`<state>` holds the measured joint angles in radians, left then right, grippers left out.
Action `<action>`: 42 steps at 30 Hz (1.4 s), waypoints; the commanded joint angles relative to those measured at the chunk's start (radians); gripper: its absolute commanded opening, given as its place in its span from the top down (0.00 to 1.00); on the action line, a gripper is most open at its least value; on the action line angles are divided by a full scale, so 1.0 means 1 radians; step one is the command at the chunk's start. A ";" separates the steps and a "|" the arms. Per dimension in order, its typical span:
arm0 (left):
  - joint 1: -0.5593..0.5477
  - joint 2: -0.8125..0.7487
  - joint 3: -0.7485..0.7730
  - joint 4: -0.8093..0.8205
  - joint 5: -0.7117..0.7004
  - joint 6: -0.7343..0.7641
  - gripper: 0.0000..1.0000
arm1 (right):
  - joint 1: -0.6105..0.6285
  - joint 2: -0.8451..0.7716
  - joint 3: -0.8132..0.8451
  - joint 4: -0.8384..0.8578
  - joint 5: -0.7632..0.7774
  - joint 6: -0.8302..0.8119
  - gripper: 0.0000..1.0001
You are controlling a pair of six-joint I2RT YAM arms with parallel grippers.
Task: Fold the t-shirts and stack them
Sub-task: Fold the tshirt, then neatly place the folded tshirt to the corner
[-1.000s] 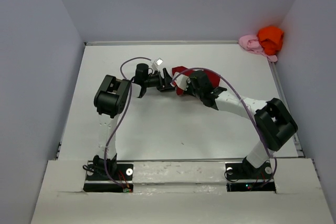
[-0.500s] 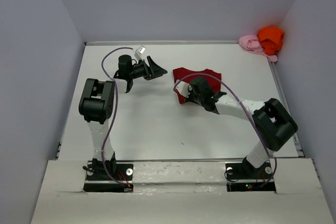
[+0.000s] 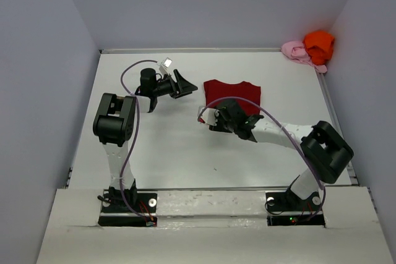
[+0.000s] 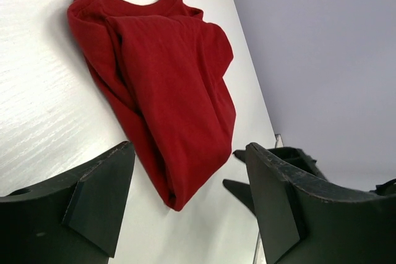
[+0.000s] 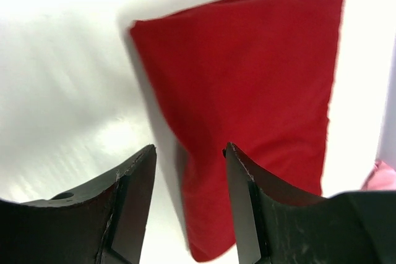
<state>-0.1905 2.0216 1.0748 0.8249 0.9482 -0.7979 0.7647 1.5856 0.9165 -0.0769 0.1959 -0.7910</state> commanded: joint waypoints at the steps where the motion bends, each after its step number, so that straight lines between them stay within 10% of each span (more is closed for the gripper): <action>1: -0.006 -0.023 0.001 0.051 0.014 -0.006 0.18 | 0.044 0.063 -0.021 0.015 -0.024 -0.024 0.46; 20: -0.007 0.017 -0.001 0.049 0.017 0.000 0.18 | 0.044 0.228 0.028 0.144 -0.006 -0.066 0.51; 23: -0.010 0.020 -0.001 0.049 0.020 0.000 0.18 | 0.044 0.243 0.047 0.144 -0.010 -0.068 0.60; 26: -0.012 0.026 -0.006 0.048 0.018 0.005 0.18 | 0.044 0.266 0.058 0.146 0.005 -0.062 1.00; 42: -0.105 0.103 -0.021 0.049 0.000 0.035 0.18 | 0.044 0.156 0.084 0.150 0.022 -0.019 1.00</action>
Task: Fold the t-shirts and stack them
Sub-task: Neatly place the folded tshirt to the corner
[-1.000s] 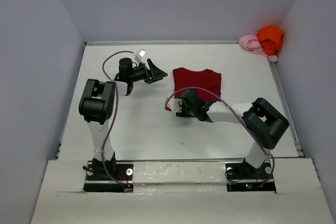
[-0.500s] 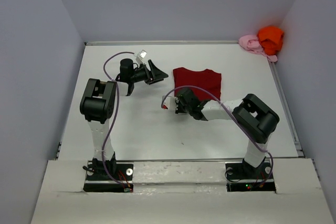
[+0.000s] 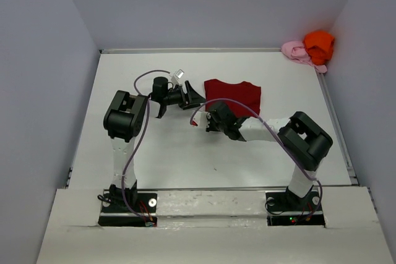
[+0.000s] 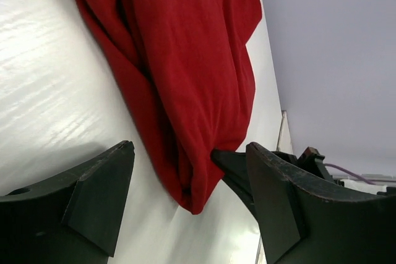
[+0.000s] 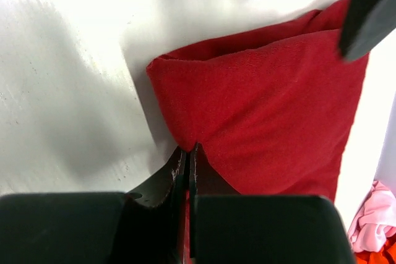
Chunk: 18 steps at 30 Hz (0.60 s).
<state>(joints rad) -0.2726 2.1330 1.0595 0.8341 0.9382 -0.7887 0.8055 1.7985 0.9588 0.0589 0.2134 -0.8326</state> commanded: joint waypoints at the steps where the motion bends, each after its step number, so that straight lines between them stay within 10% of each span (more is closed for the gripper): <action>1: -0.027 -0.007 -0.003 0.039 0.013 0.026 0.18 | 0.003 -0.062 0.041 0.015 0.006 0.021 1.00; 18: -0.066 -0.004 -0.010 -0.001 0.014 0.069 0.17 | -0.015 -0.111 0.061 0.016 0.021 0.020 1.00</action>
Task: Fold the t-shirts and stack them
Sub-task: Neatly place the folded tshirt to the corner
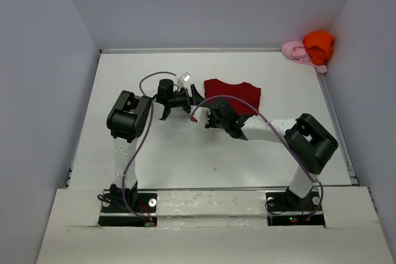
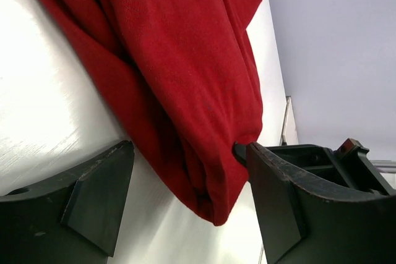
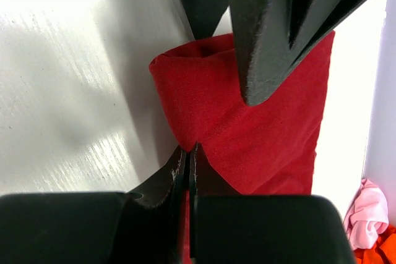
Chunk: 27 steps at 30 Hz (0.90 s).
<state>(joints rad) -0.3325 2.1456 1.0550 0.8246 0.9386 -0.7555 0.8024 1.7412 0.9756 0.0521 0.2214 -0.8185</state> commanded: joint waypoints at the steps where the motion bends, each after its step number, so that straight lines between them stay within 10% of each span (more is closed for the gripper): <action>1: -0.007 -0.019 -0.004 -0.010 0.006 0.050 0.17 | -0.012 -0.057 0.046 0.023 0.012 0.005 1.00; 27: -0.077 0.068 0.099 0.071 -0.012 -0.041 0.17 | -0.012 -0.111 0.038 0.023 0.024 0.009 1.00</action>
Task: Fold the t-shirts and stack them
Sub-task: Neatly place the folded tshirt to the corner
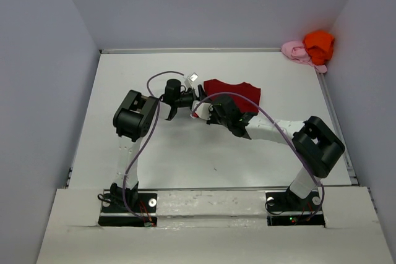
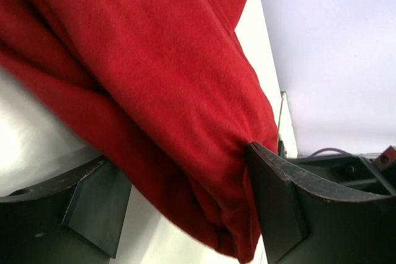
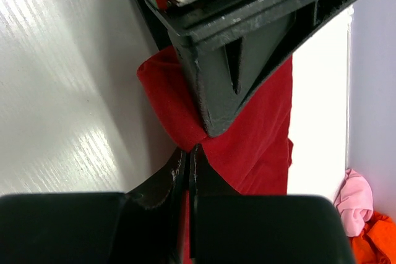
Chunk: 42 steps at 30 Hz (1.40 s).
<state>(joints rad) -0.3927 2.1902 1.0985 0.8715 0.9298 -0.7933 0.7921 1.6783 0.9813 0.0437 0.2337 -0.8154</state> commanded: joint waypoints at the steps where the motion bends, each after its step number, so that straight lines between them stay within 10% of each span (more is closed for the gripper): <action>1: -0.020 0.031 0.063 0.017 -0.005 -0.003 0.17 | -0.002 -0.051 0.031 0.031 0.010 0.007 1.00; 11: -0.035 0.097 0.158 -0.077 -0.043 0.052 0.29 | -0.002 -0.065 0.019 0.025 -0.014 0.007 1.00; 15: -0.034 0.109 0.167 -0.078 -0.040 0.077 1.00 | -0.002 -0.074 0.013 0.024 -0.023 0.010 1.00; 19: -0.029 0.106 0.184 -0.114 -0.046 0.129 1.00 | -0.002 -0.072 0.014 0.022 -0.016 0.016 0.96; 25: 0.009 0.074 0.225 -0.320 -0.075 0.287 1.00 | -0.020 -0.124 -0.007 0.021 0.022 0.015 0.46; 28: 0.069 0.083 0.297 -0.489 -0.091 0.404 1.00 | -0.053 -0.173 -0.012 0.019 0.050 0.013 0.38; 42: 0.267 0.339 1.108 -1.349 -0.131 0.833 1.00 | -0.099 -0.224 -0.026 0.012 0.053 0.030 0.37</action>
<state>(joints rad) -0.1200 2.4886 1.9697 -0.1112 0.8177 -0.1360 0.6930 1.4673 0.9649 0.0162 0.2810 -0.8032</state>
